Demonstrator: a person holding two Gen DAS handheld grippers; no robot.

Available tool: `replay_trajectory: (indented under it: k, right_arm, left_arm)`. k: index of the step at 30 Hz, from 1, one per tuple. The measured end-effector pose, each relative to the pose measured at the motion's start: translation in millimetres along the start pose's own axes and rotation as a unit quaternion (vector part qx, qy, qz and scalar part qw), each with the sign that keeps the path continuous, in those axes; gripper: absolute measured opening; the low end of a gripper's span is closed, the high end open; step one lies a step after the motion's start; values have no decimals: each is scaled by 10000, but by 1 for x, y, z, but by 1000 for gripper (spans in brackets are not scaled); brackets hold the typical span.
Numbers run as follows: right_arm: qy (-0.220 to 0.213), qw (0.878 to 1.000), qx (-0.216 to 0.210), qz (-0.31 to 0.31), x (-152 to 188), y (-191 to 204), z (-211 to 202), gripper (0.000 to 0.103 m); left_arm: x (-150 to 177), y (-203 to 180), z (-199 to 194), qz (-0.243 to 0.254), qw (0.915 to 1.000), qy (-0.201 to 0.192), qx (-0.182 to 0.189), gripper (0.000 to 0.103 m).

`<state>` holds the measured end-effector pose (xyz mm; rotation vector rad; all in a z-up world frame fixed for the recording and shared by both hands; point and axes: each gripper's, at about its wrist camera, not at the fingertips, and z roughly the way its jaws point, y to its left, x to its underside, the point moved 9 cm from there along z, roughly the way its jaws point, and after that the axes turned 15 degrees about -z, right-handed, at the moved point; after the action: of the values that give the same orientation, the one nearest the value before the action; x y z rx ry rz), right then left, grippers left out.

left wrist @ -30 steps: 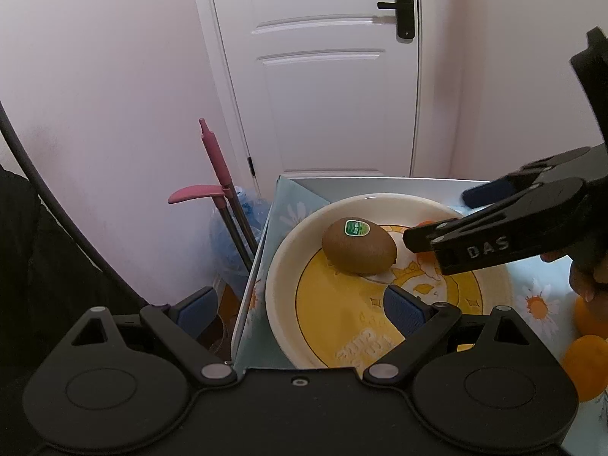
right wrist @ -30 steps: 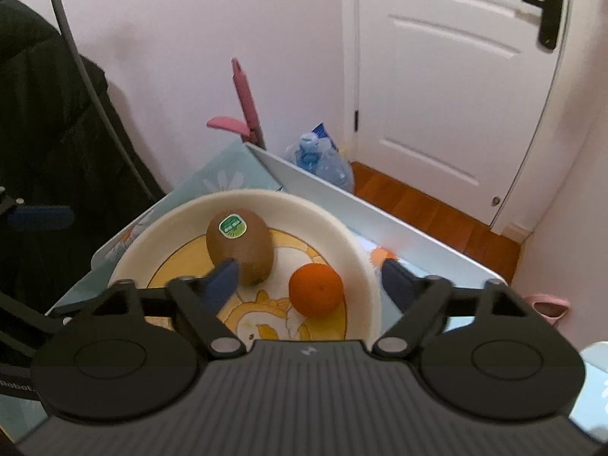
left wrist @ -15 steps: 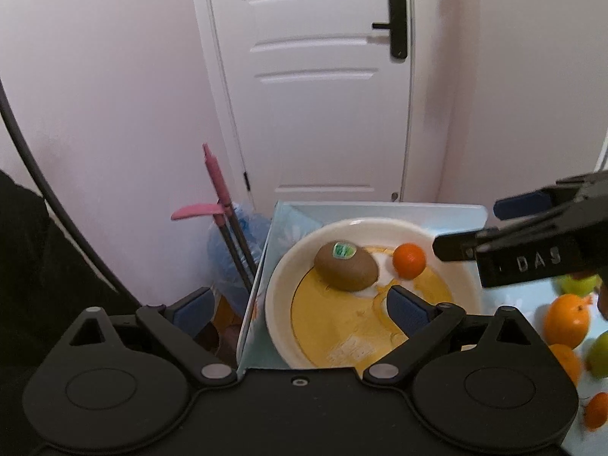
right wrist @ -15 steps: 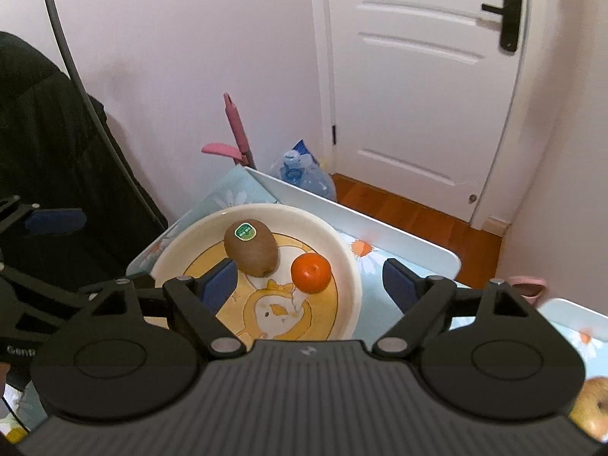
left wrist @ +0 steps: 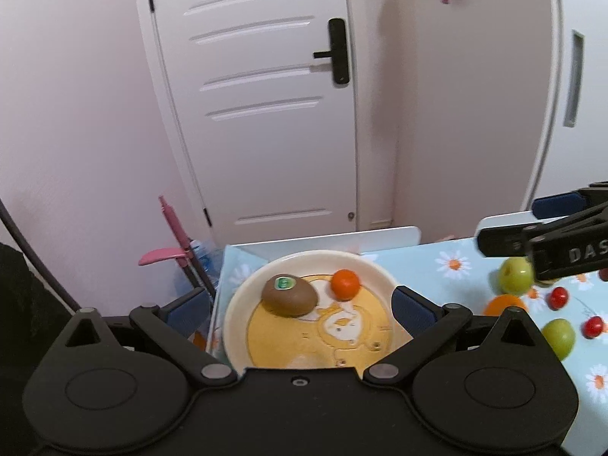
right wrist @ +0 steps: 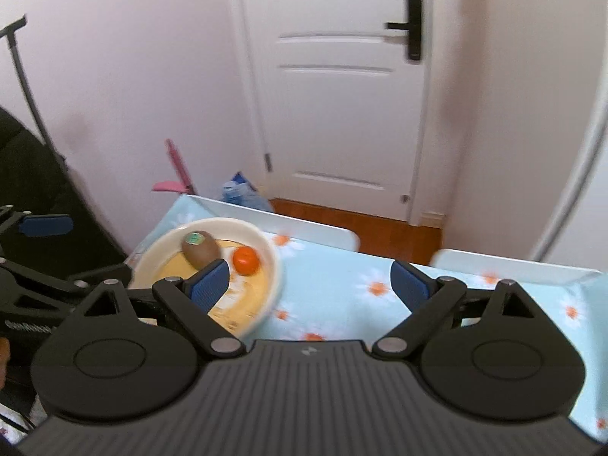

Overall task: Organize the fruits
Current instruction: 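Move both open grippers back over the remaining fruit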

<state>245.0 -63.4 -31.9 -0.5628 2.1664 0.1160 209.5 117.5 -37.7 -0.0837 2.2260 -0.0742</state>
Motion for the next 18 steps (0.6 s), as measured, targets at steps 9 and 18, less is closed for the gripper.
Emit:
replay_trajectory:
  k: [9, 18]
  right_arm:
    - [47, 9997, 170, 162, 57, -64, -60, 103]
    - [204, 9997, 29, -151, 117, -106, -93, 103]
  left_arm:
    - [12, -45, -27, -28, 9999, -106, -26, 103]
    - [57, -109, -47, -5, 9999, 53, -111, 103]
